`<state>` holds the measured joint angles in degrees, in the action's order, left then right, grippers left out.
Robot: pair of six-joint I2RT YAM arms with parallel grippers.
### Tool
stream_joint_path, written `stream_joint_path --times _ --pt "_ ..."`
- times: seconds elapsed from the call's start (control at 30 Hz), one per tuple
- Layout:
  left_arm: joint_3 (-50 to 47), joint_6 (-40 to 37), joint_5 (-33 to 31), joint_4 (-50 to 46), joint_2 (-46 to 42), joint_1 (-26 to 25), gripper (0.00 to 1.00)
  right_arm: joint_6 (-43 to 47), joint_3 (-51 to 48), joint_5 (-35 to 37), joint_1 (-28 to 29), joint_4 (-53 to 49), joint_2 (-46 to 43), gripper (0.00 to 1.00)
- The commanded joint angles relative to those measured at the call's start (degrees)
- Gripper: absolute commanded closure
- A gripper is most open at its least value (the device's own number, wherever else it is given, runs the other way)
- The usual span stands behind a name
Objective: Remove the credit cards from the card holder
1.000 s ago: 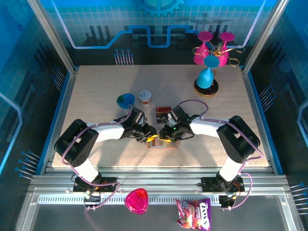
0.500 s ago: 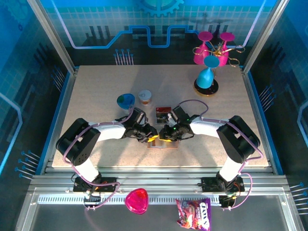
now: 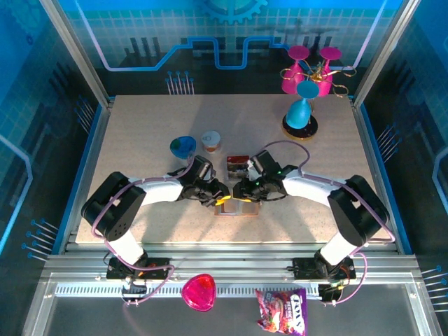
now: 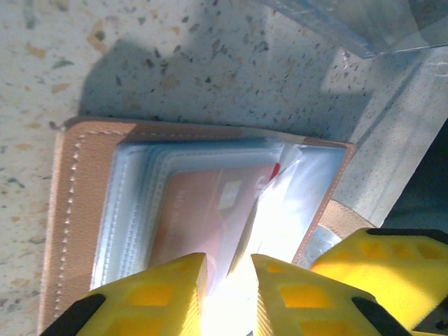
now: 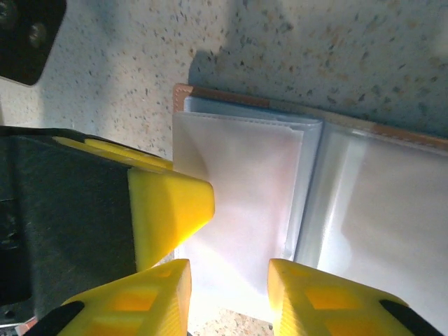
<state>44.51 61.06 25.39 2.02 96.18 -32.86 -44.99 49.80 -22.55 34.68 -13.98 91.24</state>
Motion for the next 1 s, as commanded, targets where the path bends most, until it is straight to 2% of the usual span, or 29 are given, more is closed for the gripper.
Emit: stream_joint_path --times 0.0,0.3,0.97 --pt "2.5 0.2 1.8 -0.5 -1.3 -0.6 0.75 0.8 -0.1 1.3 -1.5 -3.3 -3.2 0.65" --pt "7.4 -0.6 2.9 -2.8 -0.2 -1.7 0.64 2.1 -1.0 2.2 -4.6 -6.5 -8.5 0.65" --pt "15.8 -0.6 5.2 -2.7 9.4 -5.5 0.55 3.7 -3.8 5.7 -9.4 -11.3 -18.2 0.65"
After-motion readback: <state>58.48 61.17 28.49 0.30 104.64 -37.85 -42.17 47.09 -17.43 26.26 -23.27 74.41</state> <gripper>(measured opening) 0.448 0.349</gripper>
